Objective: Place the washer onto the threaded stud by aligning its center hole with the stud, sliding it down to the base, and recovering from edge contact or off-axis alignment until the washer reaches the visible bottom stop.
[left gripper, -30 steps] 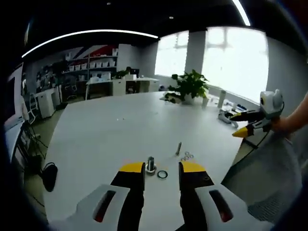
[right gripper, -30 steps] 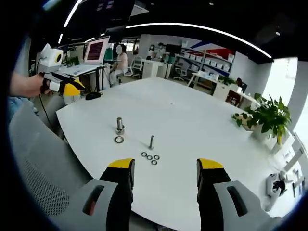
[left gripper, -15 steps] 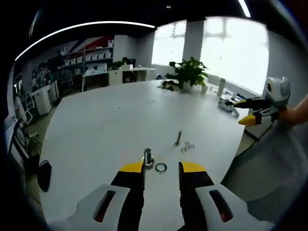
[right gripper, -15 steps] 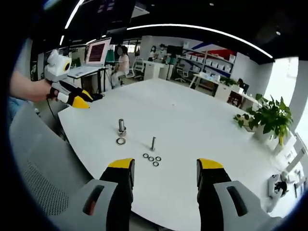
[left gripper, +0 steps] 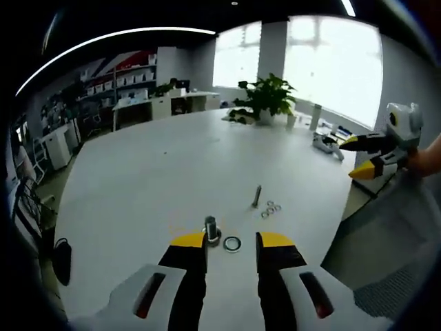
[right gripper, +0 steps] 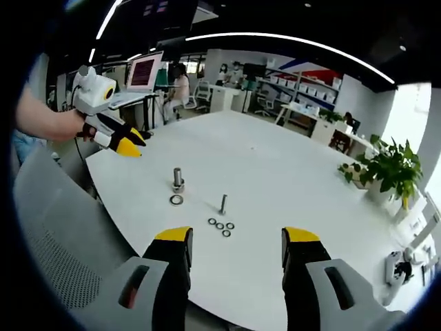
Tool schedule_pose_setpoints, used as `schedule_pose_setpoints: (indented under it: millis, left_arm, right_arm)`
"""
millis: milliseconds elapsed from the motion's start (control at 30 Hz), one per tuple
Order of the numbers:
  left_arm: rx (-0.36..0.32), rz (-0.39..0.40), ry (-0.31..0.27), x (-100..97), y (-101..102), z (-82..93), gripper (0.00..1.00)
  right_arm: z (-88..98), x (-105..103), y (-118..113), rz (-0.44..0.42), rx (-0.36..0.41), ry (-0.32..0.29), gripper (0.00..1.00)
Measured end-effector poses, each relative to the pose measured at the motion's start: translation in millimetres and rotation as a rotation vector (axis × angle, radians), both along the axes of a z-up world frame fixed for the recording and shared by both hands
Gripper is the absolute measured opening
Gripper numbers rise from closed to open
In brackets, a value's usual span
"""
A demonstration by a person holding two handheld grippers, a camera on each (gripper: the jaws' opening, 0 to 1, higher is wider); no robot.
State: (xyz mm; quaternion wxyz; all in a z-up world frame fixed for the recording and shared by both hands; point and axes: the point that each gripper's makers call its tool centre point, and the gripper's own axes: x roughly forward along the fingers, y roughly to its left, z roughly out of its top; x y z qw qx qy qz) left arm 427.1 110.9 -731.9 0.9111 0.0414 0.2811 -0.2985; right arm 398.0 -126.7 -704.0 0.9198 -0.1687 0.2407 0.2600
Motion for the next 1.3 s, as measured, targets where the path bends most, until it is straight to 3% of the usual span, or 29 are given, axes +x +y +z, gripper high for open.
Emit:
schedule_pose_setpoints:
  millis: [333,600,1300]
  left_arm:
    - [0.043,-0.045,0.043,8.3,-17.3,-21.4,0.26]
    - [0.059,-0.051,0.094,8.9,-17.8,-41.9,0.26]
    - [0.08,-0.033,0.162,11.8,-14.9,-62.4,0.27]
  right_arm:
    - [0.0,-0.5,0.7,0.005,0.006,0.002,0.54]
    - [-2.1,-1.1,0.9,0.012,0.0,0.01,0.54]
    - [-4.3,-1.5,3.1,0.027,0.006,0.013,0.54]
